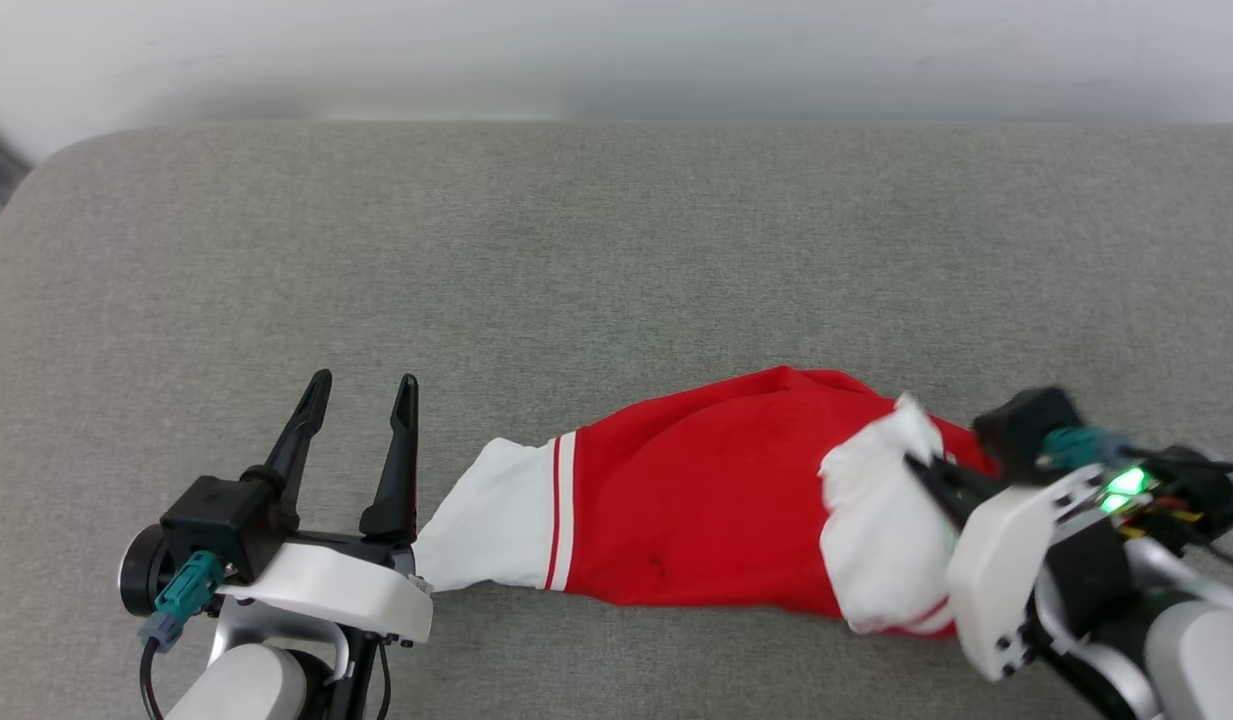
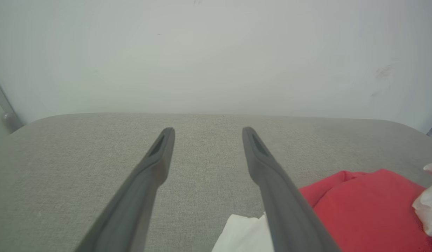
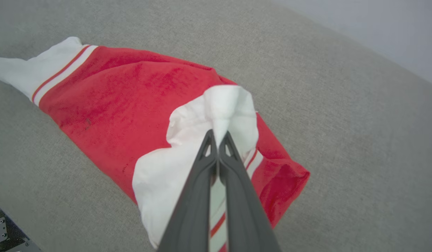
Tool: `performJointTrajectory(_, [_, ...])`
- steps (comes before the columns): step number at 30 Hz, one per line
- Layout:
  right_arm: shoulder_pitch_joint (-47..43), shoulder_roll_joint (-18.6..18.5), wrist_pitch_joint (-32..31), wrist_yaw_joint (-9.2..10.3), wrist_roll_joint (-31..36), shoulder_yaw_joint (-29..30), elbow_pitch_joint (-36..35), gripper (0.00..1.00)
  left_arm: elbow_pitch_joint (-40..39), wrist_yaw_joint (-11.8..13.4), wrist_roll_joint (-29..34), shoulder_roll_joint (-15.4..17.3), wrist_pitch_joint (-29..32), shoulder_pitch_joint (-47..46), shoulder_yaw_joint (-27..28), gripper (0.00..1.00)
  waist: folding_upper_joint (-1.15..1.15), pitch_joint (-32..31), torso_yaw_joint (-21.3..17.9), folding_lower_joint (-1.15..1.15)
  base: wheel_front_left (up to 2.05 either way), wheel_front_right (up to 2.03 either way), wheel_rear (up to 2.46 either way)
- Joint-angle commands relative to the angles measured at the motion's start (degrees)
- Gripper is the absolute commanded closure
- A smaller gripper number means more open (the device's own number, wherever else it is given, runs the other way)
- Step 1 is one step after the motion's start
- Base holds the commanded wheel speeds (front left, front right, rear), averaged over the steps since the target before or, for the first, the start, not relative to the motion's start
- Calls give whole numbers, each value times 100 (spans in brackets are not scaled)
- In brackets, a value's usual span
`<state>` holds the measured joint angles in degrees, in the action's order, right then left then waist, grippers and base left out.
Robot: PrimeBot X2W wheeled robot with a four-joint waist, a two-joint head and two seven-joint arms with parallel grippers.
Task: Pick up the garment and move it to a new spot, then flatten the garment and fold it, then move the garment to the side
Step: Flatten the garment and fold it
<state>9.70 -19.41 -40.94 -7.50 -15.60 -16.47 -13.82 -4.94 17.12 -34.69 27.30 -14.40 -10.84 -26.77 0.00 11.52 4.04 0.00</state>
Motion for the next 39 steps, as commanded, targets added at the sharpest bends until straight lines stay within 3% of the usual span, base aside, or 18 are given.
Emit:
performJointTrajectory(1, [123,54,109,2,54,160,-87,100,12,-29,15,-9,-47,-46,35,0,0,26,-46,0,0,0,0])
performJointTrajectory(8, [124,529,693,2,187,1529,-113,100,33,-44,40,8,-42,-57,28,0,0,46,-202,0,0,0,0])
performJointTrajectory(15, [-206,1060,1293,2,-271,3077,719,100,38,-59,41,19,-2,-123,-9,0,0,115,-254,0,0,0,0])
performJointTrajectory(23, [-598,1373,1970,1,-595,3614,2150,100,67,-51,11,55,24,-116,-14,0,0,155,-302,0,0,0,0])
performJointTrajectory(24, [-587,1376,2117,1,-574,3595,2299,64,65,-46,8,57,27,-117,-14,0,0,156,-312,0,0,0,0])
performJointTrajectory(25, [-562,1386,2241,1,-593,3572,2436,0,65,-44,9,61,31,-122,-17,0,0,157,-319,0,0,0,0])
performJointTrajectory(33, [-367,1531,3553,1,-391,3586,2401,0,38,-3,20,115,32,-84,-13,0,0,73,-390,0,0,0,0])
performJointTrajectory(36, [-492,1572,3320,2,-318,3432,2167,0,34,17,-2,123,41,-14,-13,0,0,-4,-448,0,0,0,0])
performJointTrajectory(39, [-563,1493,2574,1,-207,3200,1781,0,16,27,-19,121,52,-2,-33,0,0,-55,-479,0,0,0,0])
